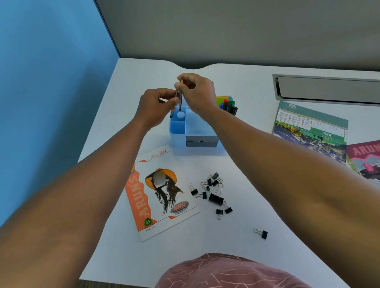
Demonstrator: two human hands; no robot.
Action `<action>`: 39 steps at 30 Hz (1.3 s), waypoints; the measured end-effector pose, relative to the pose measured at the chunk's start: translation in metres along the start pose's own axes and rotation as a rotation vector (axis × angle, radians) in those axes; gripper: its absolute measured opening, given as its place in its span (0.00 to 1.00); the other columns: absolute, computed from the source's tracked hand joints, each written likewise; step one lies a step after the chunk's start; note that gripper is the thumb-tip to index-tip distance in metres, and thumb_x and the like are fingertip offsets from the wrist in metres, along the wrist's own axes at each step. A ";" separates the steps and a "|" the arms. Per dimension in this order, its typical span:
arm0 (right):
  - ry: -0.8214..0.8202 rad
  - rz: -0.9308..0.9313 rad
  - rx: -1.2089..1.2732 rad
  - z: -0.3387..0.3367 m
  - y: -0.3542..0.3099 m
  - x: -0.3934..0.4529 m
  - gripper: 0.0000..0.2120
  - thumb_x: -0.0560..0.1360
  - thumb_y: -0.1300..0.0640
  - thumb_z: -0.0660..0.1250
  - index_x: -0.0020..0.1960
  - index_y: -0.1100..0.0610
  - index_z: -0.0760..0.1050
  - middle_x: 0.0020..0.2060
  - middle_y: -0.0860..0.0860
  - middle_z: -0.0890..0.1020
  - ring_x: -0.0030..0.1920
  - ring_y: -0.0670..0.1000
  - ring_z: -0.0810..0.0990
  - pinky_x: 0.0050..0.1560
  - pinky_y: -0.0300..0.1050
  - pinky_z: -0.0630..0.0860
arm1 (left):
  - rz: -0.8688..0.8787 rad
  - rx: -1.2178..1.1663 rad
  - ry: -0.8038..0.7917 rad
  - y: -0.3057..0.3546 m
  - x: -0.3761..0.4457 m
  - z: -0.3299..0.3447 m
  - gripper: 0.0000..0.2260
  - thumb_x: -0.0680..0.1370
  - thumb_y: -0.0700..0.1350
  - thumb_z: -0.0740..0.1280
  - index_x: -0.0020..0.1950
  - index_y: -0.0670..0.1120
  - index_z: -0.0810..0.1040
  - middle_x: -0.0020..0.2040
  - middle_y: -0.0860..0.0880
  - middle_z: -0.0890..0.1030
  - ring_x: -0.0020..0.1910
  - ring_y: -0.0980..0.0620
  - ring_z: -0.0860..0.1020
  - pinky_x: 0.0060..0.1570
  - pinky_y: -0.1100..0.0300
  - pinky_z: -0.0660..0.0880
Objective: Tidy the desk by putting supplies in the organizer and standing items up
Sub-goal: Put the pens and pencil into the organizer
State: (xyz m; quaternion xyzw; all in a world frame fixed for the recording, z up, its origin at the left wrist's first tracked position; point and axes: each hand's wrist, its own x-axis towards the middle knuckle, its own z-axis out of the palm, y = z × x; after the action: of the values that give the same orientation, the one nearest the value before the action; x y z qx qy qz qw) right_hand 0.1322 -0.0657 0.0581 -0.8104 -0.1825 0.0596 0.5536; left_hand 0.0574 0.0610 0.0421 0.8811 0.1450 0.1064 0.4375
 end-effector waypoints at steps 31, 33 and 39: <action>-0.290 0.150 -0.419 0.008 0.044 -0.011 0.08 0.76 0.56 0.70 0.54 0.52 0.85 0.52 0.49 0.84 0.51 0.50 0.82 0.53 0.48 0.80 | -0.123 0.191 -0.011 -0.030 -0.005 0.019 0.11 0.78 0.47 0.71 0.59 0.51 0.84 0.54 0.52 0.85 0.47 0.55 0.80 0.48 0.60 0.75; -0.265 0.144 -0.404 0.006 0.043 -0.012 0.09 0.76 0.58 0.68 0.54 0.52 0.84 0.53 0.48 0.84 0.52 0.49 0.81 0.52 0.45 0.79 | -0.134 0.176 0.023 -0.032 -0.007 0.018 0.10 0.78 0.47 0.70 0.59 0.51 0.84 0.54 0.52 0.85 0.48 0.55 0.81 0.50 0.60 0.76; -0.189 0.148 -0.315 -0.005 0.045 -0.017 0.09 0.77 0.60 0.66 0.52 0.54 0.84 0.52 0.48 0.84 0.52 0.48 0.81 0.54 0.43 0.78 | -0.190 0.089 0.130 -0.030 -0.018 0.017 0.07 0.78 0.46 0.70 0.55 0.51 0.85 0.52 0.54 0.85 0.45 0.58 0.79 0.45 0.66 0.74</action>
State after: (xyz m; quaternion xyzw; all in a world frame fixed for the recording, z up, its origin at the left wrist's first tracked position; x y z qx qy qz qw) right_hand 0.1277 -0.0903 0.0171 -0.8890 -0.1810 0.1466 0.3943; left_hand 0.0410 0.0593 0.0062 0.8731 0.2603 0.1151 0.3957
